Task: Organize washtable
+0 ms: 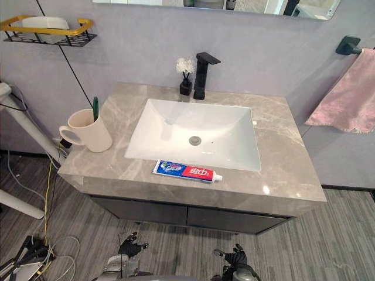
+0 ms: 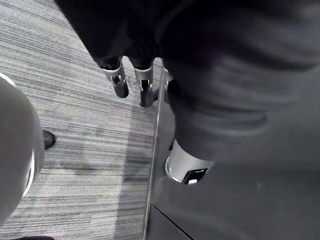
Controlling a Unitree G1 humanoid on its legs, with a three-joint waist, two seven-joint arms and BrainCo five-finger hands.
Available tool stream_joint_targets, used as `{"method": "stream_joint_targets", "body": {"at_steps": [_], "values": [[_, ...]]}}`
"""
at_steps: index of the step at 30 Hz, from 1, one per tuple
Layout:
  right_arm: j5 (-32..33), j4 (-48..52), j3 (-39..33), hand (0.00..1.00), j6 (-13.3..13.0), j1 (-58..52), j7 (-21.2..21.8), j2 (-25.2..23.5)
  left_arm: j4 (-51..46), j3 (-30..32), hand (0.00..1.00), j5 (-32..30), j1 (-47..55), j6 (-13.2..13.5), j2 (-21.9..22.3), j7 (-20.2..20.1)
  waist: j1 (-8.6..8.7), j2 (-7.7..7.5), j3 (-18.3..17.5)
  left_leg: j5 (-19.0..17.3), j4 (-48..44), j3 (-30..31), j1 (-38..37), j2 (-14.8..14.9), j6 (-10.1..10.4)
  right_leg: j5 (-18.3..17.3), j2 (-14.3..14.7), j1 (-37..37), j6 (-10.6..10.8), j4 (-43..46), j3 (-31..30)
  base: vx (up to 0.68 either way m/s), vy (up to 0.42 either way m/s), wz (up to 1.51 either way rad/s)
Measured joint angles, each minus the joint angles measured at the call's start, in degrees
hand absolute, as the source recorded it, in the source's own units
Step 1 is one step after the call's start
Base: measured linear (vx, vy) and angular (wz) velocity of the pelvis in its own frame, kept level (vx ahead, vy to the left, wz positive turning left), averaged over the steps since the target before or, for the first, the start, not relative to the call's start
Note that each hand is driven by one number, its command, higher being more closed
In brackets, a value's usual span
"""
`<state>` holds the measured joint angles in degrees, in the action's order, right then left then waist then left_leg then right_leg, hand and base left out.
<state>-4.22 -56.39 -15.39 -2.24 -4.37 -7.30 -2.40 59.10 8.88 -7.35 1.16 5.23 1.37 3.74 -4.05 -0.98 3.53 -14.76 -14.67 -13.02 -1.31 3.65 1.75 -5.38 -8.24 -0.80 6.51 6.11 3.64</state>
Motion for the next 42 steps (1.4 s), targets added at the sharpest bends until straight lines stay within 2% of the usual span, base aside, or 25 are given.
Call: {"method": "stream_joint_targets", "body": {"at_steps": [5, 7, 8, 9, 10, 11, 12, 13, 14, 16, 19, 21, 23, 24, 25, 27, 28, 29, 31, 33, 37, 38, 42], "values": [[-0.74, -0.80, -0.52, 0.00, 0.10, 0.45, 0.02, 0.60, 0.66, 0.00, 0.00, -0.01, -0.05, 0.04, -0.39, -0.05, 0.04, 0.45, -0.08, -0.04, 0.80, -0.14, -0.15, -0.28, -0.03, 0.18, 0.02, 0.23, 0.04, -0.35, 0.00, 0.03, 0.016, -0.03], [-0.86, -0.65, -0.40, 0.00, 0.16, 0.53, 0.07, 0.87, 1.08, -0.41, 0.00, 0.02, -0.34, 0.02, -0.35, -0.05, 0.01, 0.80, 0.43, -0.38, 1.06, -0.47, -0.44, 0.21, -0.55, 0.14, 0.04, 2.59, 0.00, 4.48, 0.20, 0.00, 0.024, -0.10], [-0.88, 0.12, -0.45, 0.00, 0.22, 0.75, 0.04, 1.40, 1.17, -0.50, 0.00, 0.03, -0.62, -0.03, -0.27, -0.08, 0.01, 1.91, 0.99, -0.40, 1.71, -0.94, -0.96, 1.08, -0.59, -0.26, 0.23, 6.96, -0.42, 13.48, 0.23, -0.05, 0.028, -0.14], [-0.89, 0.90, -0.42, 0.00, 0.24, 0.73, 0.05, 1.47, 1.08, -0.49, 0.00, 0.04, -0.66, -0.02, -0.38, -0.07, 0.01, 1.76, 1.50, -0.49, 1.91, -1.30, -1.81, 1.09, -0.75, -0.46, 0.04, 9.12, -0.75, 18.52, 0.55, -0.04, 0.037, -0.10], [-0.88, 1.65, -0.45, 0.00, 0.16, 0.62, -0.03, 1.17, 0.94, -0.38, 0.00, 0.10, -0.81, -0.02, -0.53, 0.00, 0.17, 0.82, 2.54, -0.85, 2.46, -1.37, -3.67, 0.63, -1.34, -0.75, -1.14, 12.17, -1.18, 26.99, 1.07, 0.00, 0.000, 0.00], [-0.89, 1.51, -0.40, 0.00, 0.07, 0.15, -0.07, 0.92, 0.96, 0.30, 0.00, 0.11, -0.99, -0.10, -1.49, 0.10, 0.19, -0.39, 2.61, -1.33, 2.71, -1.57, -4.84, -0.05, -1.72, -2.96, -1.89, 13.93, -3.28, 31.21, 1.41, 0.00, 0.000, 0.00], [-0.89, 1.46, -0.31, 0.00, 0.07, 0.07, -0.07, 0.68, 0.95, 0.51, 0.00, 0.11, -0.84, -0.15, -1.87, 0.11, 0.16, -1.12, 2.38, -1.62, 2.65, -1.59, -5.08, -0.20, -1.70, -3.81, -1.82, 14.09, -3.33, 31.70, 1.67, 0.03, -0.024, 0.06], [-0.93, 1.32, -0.18, 0.00, 0.00, -0.24, -0.07, 0.40, 0.90, 0.88, 0.00, 0.10, -0.64, -0.17, -2.25, 0.15, 0.16, -1.95, 2.01, -2.15, 2.64, -1.31, -5.59, -0.36, -1.58, -4.87, -1.46, 14.12, -3.30, 30.20, 3.62, 0.09, -0.052, 0.07], [-0.92, 0.91, -0.37, 0.00, -0.01, 0.02, -0.07, 0.59, 0.92, 0.90, 0.00, 0.10, -0.67, -0.18, -2.13, 0.15, 0.18, -1.69, 2.03, -2.47, 2.76, -1.11, -5.71, -0.01, -1.44, -6.13, 0.21, 14.38, -3.53, 27.47, 4.37, 0.14, -0.061, 0.04], [-1.07, 0.89, -0.40, 0.00, 0.06, 0.24, -0.18, 0.77, 0.97, 0.89, 0.00, -0.15, -0.72, -0.53, -1.87, 0.13, 0.46, -1.25, 1.89, -2.77, 2.77, -0.62, -5.19, 0.37, -0.59, -5.82, 3.56, 14.48, -4.19, 19.06, 3.67, 0.20, -0.077, 0.04], [-1.10, -0.32, -1.52, 0.00, 0.37, 0.44, -0.16, 2.23, 1.19, 1.88, 0.00, -0.17, -0.99, -0.92, 0.27, 0.13, 0.29, 1.54, 1.79, -2.06, 3.27, 2.27, -5.63, 1.56, 1.09, -6.03, 4.96, 11.80, -4.42, 16.35, 5.45, 0.29, -0.083, 0.15], [-1.06, -0.40, -1.47, 0.00, 0.40, 0.30, -0.19, 2.31, 1.06, 2.65, 0.00, -0.11, -1.11, -0.90, 1.25, 0.17, 0.27, 1.87, 1.83, -1.55, -1.67, 3.77, -4.61, 2.22, 2.01, -6.55, 4.99, 8.88, -4.36, 14.72, 6.28, 0.25, -0.120, 0.28], [-0.85, -0.35, -1.32, 0.00, 0.34, 0.18, -0.22, 1.79, 0.16, 2.83, 0.00, -0.09, -1.22, -0.83, 1.37, 0.13, 0.16, 1.28, 1.97, -0.70, -13.48, 5.00, -0.27, 3.28, 3.43, -6.52, 4.83, 4.70, -4.41, 11.43, 7.11, 0.18, -0.092, 0.24], [-0.73, -0.39, -0.67, 0.00, 0.83, 0.22, -0.55, 1.66, -0.87, 2.77, 0.00, -0.07, -0.98, -0.40, 1.79, 0.09, 0.00, 0.90, 2.12, -0.94, -20.33, 4.05, 2.75, 4.85, 3.90, -6.45, 4.78, 2.63, -4.53, 9.81, 7.18, 0.17, -0.026, 0.08], [-0.29, -0.62, -0.77, 0.00, 1.42, 0.18, -1.27, 2.21, -1.16, 3.29, 0.00, 0.04, -0.89, -1.63, 2.08, 0.58, 0.15, 1.30, 1.89, -1.78, -21.60, 1.73, 4.61, 6.30, 2.51, -6.44, 4.78, 1.49, -4.54, 9.00, 7.22, 0.18, 0.021, 0.01], [-0.29, -0.58, -0.79, 0.00, 1.21, -0.08, -1.33, 2.51, -1.35, 3.06, 0.00, 0.03, -0.63, -2.11, 1.32, 0.72, 0.27, 1.48, 1.92, -1.98, -15.84, 0.43, 5.88, 6.15, 2.00, -6.42, 4.10, 1.02, -4.48, 8.63, 6.49, 0.12, 0.098, -0.15], [-0.22, -0.57, -0.89, 0.00, 1.22, -0.10, -1.39, 2.56, -1.46, 2.69, 0.00, 0.02, -0.59, -2.00, 1.38, 0.68, 0.23, 1.68, 1.81, -0.67, -9.88, 0.38, 5.73, 6.12, 2.10, -6.38, 4.17, 0.99, -4.33, 8.62, 5.90, 0.11, 0.149, -0.37], [0.28, -0.54, -1.35, 0.00, 1.18, -0.22, -1.33, 2.38, -1.42, 2.16, 0.00, -0.01, 0.11, -1.93, 0.46, 0.57, 0.14, 1.37, 0.85, -0.40, -6.96, 0.27, 4.10, 5.10, 1.97, -6.17, 4.53, 0.99, -3.08, 7.78, 4.29, 0.07, 0.097, -0.29], [0.59, -0.45, -1.83, 0.00, 0.93, -1.19, -1.32, 1.19, -1.26, 1.81, 0.00, -0.01, 0.08, -1.97, -0.63, 0.57, 0.27, 0.05, 0.04, -0.29, -5.83, -0.09, 3.99, 4.01, 1.79, -5.19, 3.89, 0.69, -1.84, 5.37, 3.03, 0.06, 0.113, -0.18], [0.88, -0.47, -2.28, 0.00, 0.92, -1.46, -1.26, 0.80, -1.03, 1.80, 0.00, -0.04, 0.49, -2.13, -1.34, 0.38, 0.14, -0.20, -0.17, -0.08, -4.92, -1.01, 2.85, 3.59, 1.44, -4.11, 3.73, -0.57, -2.19, 3.36, 2.20, 0.04, 0.107, -0.17], [0.97, -0.83, -3.44, 0.00, 0.58, -1.99, -1.23, 0.57, 0.08, 1.70, 0.00, -0.13, 1.84, -2.03, -2.07, 0.08, 0.32, 0.18, -0.95, 0.99, -1.30, -2.04, 0.17, 2.11, 0.82, -2.91, 3.38, -1.97, -1.67, 0.60, 0.84, 0.00, 0.062, -0.16], [0.97, -0.99, -4.20, 0.00, 0.43, -2.03, -1.22, 0.52, 0.09, 1.14, 0.00, -0.15, 2.31, -1.82, -2.14, 0.08, 0.33, -0.35, -1.39, 1.71, -0.06, -2.04, -0.16, 1.85, 0.96, -2.47, 3.38, -1.93, -1.60, -0.03, 0.72, 0.00, 0.000, 0.00], [1.28, -3.19, -5.49, 0.00, 0.34, -2.09, -1.28, 1.58, 1.67, 0.77, 0.00, 0.13, 2.45, -1.27, -2.04, 0.13, 0.29, 0.52, -1.77, 4.02, 4.13, -1.18, -1.33, 1.29, 1.05, -1.32, 3.70, -1.93, -2.10, -1.48, 0.58, -0.02, -0.029, -0.02]]}}
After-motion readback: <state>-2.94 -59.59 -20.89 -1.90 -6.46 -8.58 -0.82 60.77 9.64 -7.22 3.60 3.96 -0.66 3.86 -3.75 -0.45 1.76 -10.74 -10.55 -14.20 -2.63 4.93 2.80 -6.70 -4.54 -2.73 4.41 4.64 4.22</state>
